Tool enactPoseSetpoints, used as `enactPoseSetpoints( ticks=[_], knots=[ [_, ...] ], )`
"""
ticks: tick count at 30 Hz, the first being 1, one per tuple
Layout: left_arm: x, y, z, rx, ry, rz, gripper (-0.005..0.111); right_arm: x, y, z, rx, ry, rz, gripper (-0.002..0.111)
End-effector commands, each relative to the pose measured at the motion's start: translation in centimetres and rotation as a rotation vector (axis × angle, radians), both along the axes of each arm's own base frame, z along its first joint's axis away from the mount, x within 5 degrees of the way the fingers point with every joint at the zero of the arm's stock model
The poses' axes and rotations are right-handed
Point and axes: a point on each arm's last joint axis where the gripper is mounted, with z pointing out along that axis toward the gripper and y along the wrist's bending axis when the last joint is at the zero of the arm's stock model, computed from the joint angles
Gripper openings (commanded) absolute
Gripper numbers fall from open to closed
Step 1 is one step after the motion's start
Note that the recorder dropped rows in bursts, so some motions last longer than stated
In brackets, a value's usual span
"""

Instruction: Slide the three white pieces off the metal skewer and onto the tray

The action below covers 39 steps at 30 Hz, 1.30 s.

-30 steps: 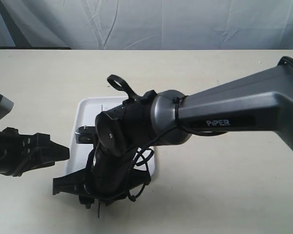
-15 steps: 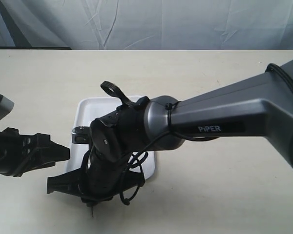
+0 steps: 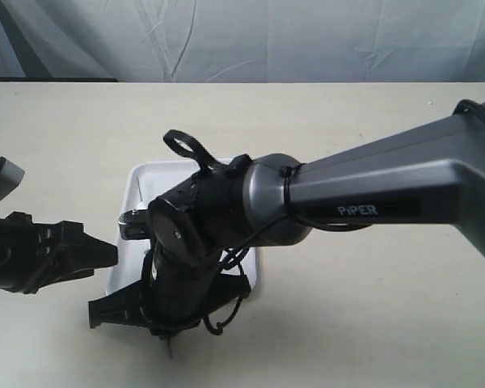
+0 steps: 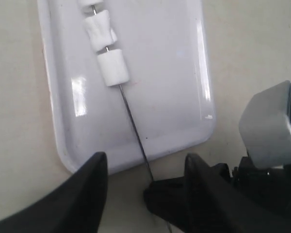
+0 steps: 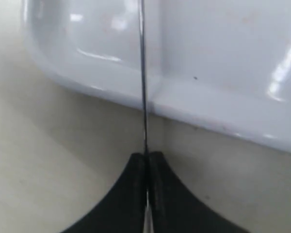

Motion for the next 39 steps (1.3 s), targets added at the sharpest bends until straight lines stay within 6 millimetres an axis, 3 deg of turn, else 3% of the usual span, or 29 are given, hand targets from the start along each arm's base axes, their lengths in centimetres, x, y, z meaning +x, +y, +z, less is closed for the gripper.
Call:
enactPoseSetpoints(
  ticks=[1, 7, 12, 17, 20, 35, 39],
  knots=[
    [-0.4, -0.6, 0.2, -0.065, 0.022, -0.040, 0.048, -0.3, -1.4, 2.7, -0.070, -0.049, 0.073, -0.001],
    [0.0, -0.8, 0.8, -0.165, 0.037, 0.038, 0.048, -1.7, -4.9, 6.0, -0.100, -0.097, 0.111, -0.001],
    [1.6, -1.2, 2.7, -0.362, -0.016, 0.147, 0.048, -3.6, -8.5, 8.6, -0.069, -0.132, 0.133, -0.001],
    [3.3, -1.7, 3.9, -0.518, -0.030, 0.124, 0.048, -5.3, -10.3, 11.1, 0.009, -0.131, 0.168, -0.001],
    [4.0, -2.0, 3.7, -0.568, -0.004, 0.098, 0.048, -5.5, -10.6, 11.8, 0.034, -0.145, 0.166, -0.001],
    [5.3, -2.0, 2.3, -0.660, -0.001, 0.123, 0.048, -5.4, -10.0, 12.0, 0.105, -0.157, 0.162, -0.001],
    [5.7, -2.9, 2.3, -0.666, 0.006, 0.097, 0.048, -5.4, -10.0, 12.1, 0.109, -0.156, 0.159, -0.001]
  ],
)
